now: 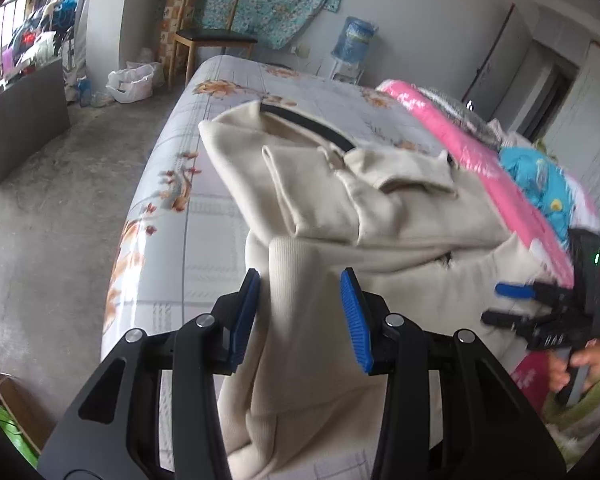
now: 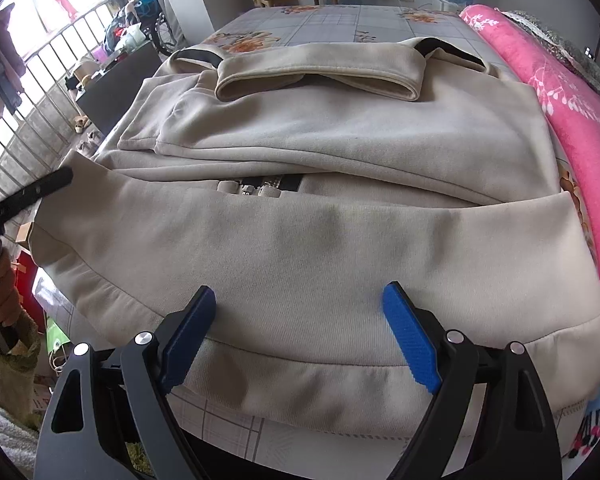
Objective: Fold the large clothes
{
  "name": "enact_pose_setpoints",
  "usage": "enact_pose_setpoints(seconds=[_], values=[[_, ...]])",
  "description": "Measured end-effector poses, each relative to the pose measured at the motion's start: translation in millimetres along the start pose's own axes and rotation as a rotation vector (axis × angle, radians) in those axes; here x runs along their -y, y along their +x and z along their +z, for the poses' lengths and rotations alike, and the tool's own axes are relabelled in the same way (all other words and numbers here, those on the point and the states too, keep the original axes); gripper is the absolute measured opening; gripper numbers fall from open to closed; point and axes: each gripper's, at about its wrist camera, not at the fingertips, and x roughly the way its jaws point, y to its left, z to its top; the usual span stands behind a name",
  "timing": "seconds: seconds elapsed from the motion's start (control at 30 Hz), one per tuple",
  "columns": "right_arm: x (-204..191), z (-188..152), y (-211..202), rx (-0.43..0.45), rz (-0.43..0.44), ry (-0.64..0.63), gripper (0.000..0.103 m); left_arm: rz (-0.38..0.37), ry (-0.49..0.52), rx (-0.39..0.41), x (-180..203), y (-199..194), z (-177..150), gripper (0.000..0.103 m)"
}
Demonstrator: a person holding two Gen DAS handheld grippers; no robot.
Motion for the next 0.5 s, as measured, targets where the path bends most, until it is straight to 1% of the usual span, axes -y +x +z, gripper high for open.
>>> enact_pose_setpoints(seconds=[0.17, 0.2, 0.27, 0.33, 0.4, 0.43, 0.5], values=[[0.6, -0.4, -0.1, 0.002, 0.001, -0.001, 0.083, -0.057, -0.099, -0.049, -18.8, 20.8, 9.3, 0.039], [0.6, -0.6, -0.2, 0.002, 0.002, -0.001, 0.083, -0.061, -0.103, -0.049, -18.3, 20.3, 9.1, 0.039], [0.9, -1.4, -0.7, 0.005, 0.005, 0.000, 0.083, -0.086, -0.076, -0.020, -10.8, 10.8, 8.0, 0.039], [0.9, -2.1, -1.0, 0.009, 0.006, 0.001, 0.083, -0.135, -0.029, 0.009, 1.7, -0.8, 5.4, 0.039], [0.7, -2.6, -1.1, 0.010, 0.006, -0.001, 0.084, -0.150, 0.002, 0.009, 10.1, -4.6, 1.9, 0.039], [0.9, -2.4, -1.0, 0.010, 0.007, -0.002, 0.084, -0.149, 0.011, 0.002, 12.5, -3.4, 0.1, 0.039], [1.7, -2.4, -1.5, 0.011, 0.011, -0.002, 0.084, -0.104, 0.005, -0.037, 11.3, 6.0, -4.2, 0.039]])
